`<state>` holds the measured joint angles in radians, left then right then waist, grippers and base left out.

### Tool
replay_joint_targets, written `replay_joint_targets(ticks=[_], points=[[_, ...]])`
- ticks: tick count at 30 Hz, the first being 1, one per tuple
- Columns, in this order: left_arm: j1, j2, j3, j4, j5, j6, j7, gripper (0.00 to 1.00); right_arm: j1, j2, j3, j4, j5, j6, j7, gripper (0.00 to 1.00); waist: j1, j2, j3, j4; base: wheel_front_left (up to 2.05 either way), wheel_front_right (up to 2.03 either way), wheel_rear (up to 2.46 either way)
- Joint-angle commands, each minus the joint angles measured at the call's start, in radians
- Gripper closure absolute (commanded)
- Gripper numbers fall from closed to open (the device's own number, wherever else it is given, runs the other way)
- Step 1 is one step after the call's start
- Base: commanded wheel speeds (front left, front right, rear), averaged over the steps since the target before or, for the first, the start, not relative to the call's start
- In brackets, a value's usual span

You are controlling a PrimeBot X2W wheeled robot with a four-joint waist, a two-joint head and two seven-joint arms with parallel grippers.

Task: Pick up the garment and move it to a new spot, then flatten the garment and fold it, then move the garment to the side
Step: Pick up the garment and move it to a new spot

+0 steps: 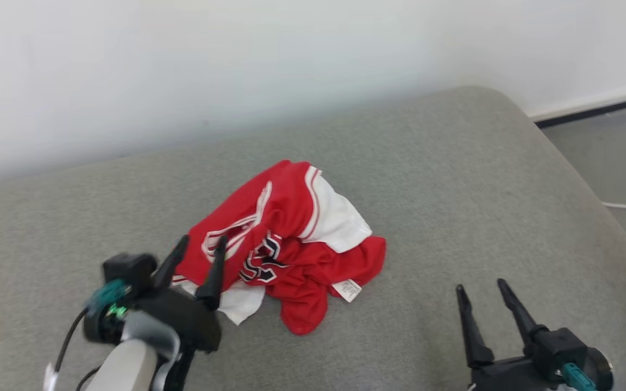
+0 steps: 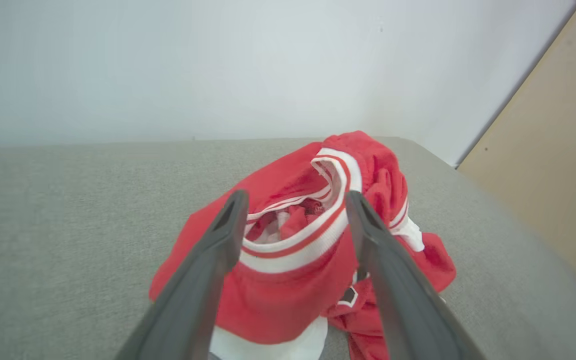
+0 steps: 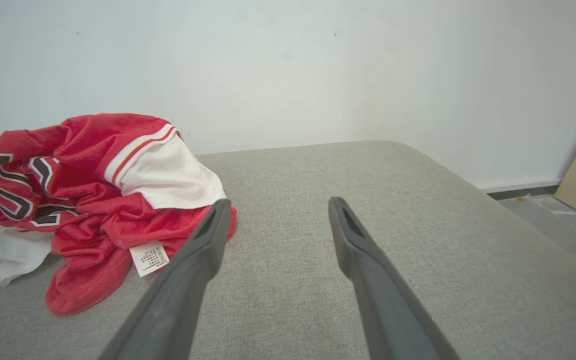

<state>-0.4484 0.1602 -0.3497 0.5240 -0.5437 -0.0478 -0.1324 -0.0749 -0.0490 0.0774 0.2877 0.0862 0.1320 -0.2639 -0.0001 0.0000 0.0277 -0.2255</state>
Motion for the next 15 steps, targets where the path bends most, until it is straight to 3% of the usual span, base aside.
replay_joint_targets(ticks=[1, 6, 15], points=[[0.043, 0.018, 0.021, -0.016, -0.006, 0.008, -0.046, 0.00, 0.015, -0.002, -0.020, -0.007, -0.017, -0.002, -0.001, 0.00, 0.0001, 0.0000, -0.052, 0.067, 0.00, 0.00, 0.00], [0.160, 0.061, 0.080, -0.087, 0.002, 0.023, -0.121, 0.00, 0.028, -0.002, -0.086, -0.027, -0.052, -0.002, 0.011, 0.00, 0.0001, 0.0000, -0.071, 0.130, 0.00, 0.00, 0.00], [0.354, 0.089, 0.186, -0.228, 0.055, 0.028, -0.132, 0.00, 0.042, -0.002, -0.148, -0.046, -0.081, -0.002, 0.024, 0.00, 0.0001, 0.0000, -0.088, 0.201, 0.00, 0.00, 0.00]])
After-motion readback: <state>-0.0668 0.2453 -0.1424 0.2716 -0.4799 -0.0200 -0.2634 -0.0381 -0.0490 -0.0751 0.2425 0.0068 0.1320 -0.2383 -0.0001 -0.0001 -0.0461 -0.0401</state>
